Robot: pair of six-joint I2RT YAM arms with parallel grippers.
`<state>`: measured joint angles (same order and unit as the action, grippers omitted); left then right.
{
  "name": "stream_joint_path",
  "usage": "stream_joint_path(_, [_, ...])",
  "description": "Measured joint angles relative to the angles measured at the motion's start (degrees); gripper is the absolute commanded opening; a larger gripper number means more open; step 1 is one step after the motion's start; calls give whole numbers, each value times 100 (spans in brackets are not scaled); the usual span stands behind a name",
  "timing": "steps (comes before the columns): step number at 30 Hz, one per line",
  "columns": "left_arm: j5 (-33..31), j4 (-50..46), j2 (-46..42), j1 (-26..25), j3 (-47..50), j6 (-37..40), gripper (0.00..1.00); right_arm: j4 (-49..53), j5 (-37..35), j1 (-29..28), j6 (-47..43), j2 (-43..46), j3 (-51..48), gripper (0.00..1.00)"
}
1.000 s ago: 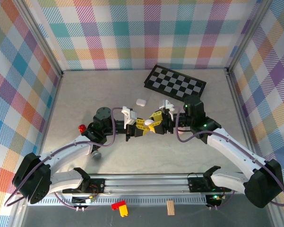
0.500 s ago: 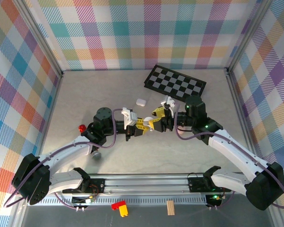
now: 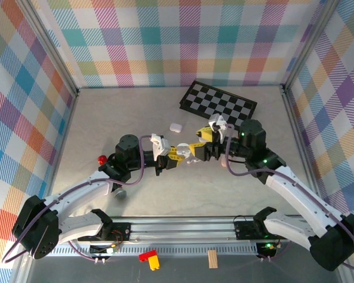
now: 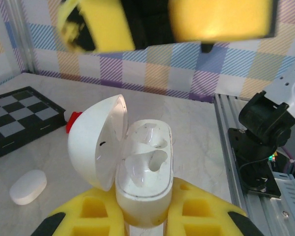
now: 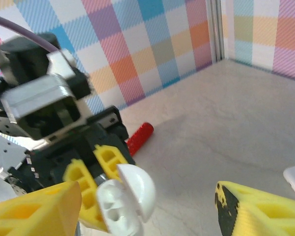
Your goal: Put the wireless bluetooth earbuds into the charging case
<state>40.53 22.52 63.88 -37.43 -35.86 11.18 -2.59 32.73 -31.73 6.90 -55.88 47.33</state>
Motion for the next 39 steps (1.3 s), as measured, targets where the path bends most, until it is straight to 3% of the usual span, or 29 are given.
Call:
stream_joint_path(5, [-168,236,-142,0,74,-92,7,-297,-247,157,345,496,-313,72])
stream_joint_path(11, [-317,595,-177,0,243,-291,7,181,-1290,723,962,299,-531,69])
stream_joint_path(16, [-422,918,-225,0,382,-431,4,1261,-1991,800,935,-859,-59,67])
stream_joint_path(25, [-474,1246,-439,0,717,-503,1,3023,-2133,590,339,-3075,1392,66])
stream_joint_path(34, [-706,1692,-745,4,1248,-916,0,3716,-2006,199,-11,-4835,2505,69])
stream_joint_path(39, [-715,1692,-892,48,1246,-1058,0,3816,-1958,116,-52,-5313,2741,69])
